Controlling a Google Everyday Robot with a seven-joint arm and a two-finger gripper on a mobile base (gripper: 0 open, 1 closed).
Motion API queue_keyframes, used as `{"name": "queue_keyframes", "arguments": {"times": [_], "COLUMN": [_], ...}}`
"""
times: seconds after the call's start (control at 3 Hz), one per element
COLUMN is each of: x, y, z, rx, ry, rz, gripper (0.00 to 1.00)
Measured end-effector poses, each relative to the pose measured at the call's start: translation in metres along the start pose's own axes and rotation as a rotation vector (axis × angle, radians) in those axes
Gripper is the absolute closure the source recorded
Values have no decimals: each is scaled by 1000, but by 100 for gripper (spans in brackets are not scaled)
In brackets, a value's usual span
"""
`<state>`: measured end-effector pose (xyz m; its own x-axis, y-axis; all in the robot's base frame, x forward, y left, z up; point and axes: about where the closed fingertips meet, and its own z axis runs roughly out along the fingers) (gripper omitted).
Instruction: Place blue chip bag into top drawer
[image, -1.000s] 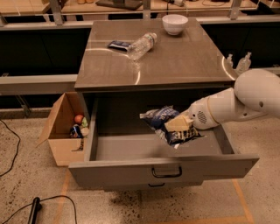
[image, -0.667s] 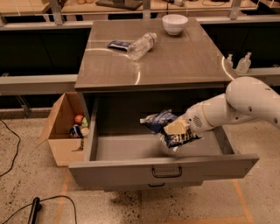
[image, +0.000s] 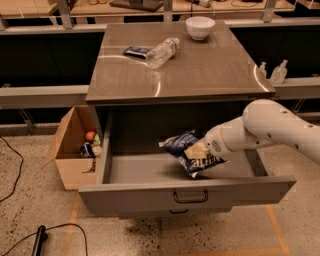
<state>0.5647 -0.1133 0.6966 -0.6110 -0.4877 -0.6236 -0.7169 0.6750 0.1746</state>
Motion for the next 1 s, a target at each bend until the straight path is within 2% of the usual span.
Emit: {"name": "queue_keyframes", "arguments": {"times": [0.67, 1.0], "x": [-5, -22], "y": [-8, -19], "z": [12, -3], "rx": [109, 176], "ry": [25, -2], "rz": [12, 26], "gripper": [13, 0]}}
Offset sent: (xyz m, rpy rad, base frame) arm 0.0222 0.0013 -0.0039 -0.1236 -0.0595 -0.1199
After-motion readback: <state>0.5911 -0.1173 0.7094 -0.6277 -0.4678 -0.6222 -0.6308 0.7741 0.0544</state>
